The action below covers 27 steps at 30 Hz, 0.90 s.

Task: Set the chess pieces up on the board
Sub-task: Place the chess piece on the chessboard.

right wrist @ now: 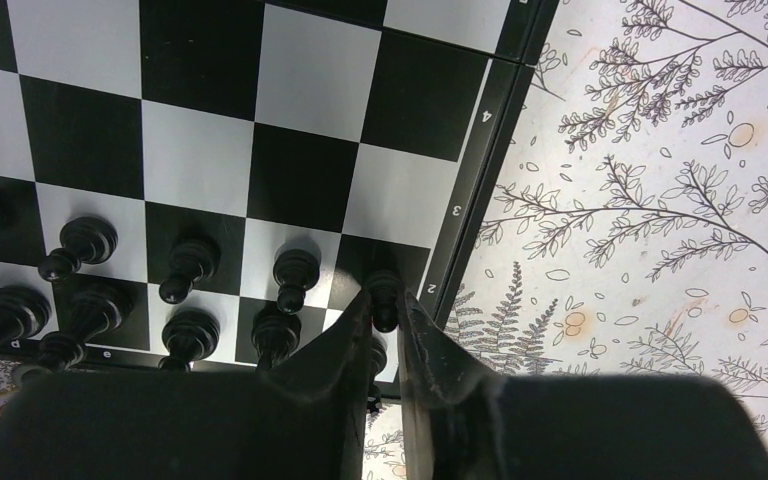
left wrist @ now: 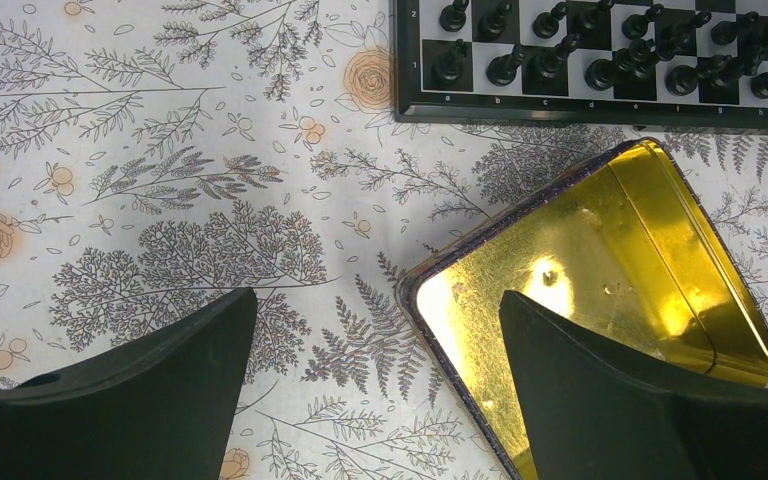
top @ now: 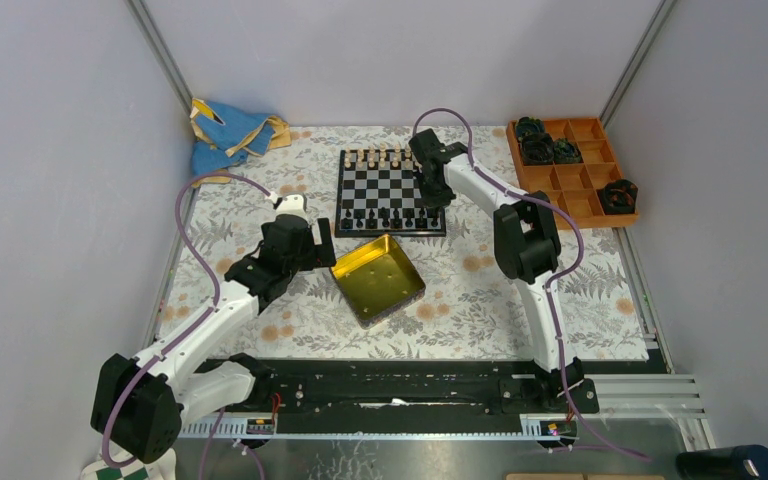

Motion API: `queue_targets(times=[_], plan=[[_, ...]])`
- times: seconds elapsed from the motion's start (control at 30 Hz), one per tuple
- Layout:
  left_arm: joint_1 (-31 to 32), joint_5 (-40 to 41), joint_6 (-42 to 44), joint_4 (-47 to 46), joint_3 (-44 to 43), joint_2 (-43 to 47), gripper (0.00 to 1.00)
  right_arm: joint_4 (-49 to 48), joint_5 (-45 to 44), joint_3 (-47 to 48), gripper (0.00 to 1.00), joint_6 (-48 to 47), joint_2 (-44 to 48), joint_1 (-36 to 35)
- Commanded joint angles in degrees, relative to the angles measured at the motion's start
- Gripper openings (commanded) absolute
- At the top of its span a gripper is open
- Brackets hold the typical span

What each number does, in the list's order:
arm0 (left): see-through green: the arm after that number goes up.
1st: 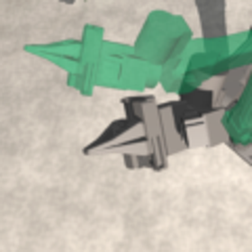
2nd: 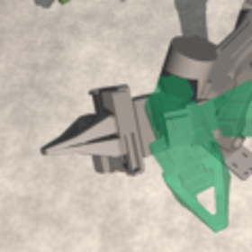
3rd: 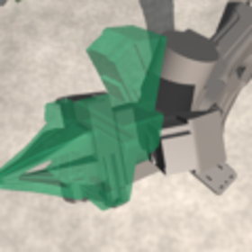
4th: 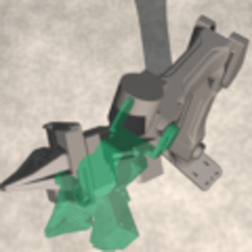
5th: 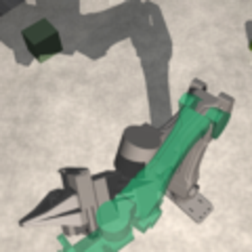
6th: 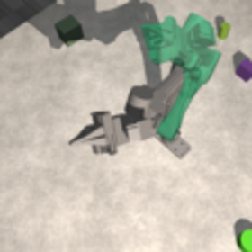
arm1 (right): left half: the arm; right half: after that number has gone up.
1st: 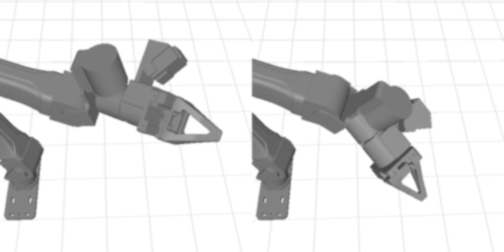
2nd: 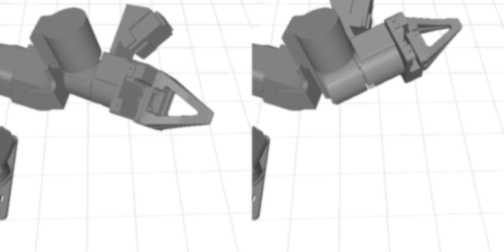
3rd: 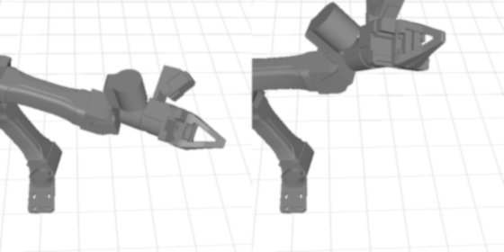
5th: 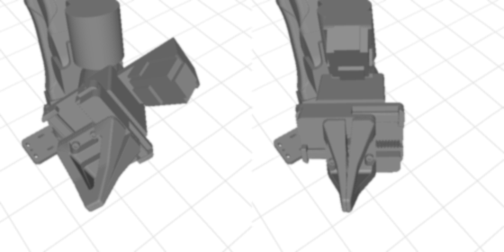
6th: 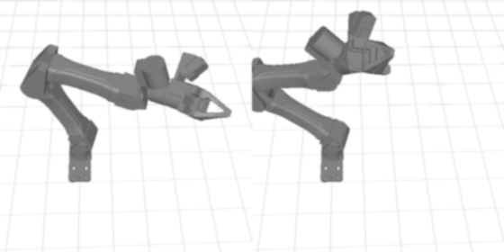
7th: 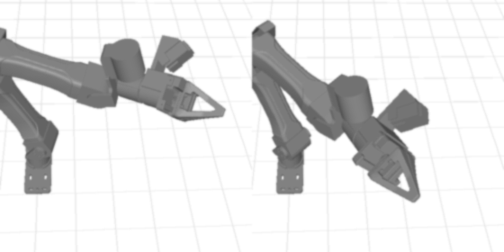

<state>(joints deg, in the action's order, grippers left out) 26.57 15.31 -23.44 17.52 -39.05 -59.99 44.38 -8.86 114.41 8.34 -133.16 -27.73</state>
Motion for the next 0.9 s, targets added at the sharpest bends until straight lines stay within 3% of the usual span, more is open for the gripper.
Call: queue_targets(times=[0.0, 0.53, 0.73, 0.87], plan=[[-0.29, 0.61, -0.11, -2.58, 0.11, -0.21, 0.99, 0.3, 1.1, 2.11, 0.22, -0.78, 0.11, 0.4], [-0.29, 1.84, 0.53, -1.98, -0.06, 0.19, 0.99, 1.2, 0.52, 7.07, 0.34, -1.1, 3.43, 0.64], [-2.08, 5.32, 0.86, -2.31, -0.44, 1.26, 0.99, -0.59, 0.64, 5.49, 0.53, -0.17, 9.61, 0.61], [-3.8, 6.04, 1.04, -2.81, -1.61, 0.79, 0.99, -9.07, -2.91, -6.39, 0.69, 0.34, 20.85, 0.65]])
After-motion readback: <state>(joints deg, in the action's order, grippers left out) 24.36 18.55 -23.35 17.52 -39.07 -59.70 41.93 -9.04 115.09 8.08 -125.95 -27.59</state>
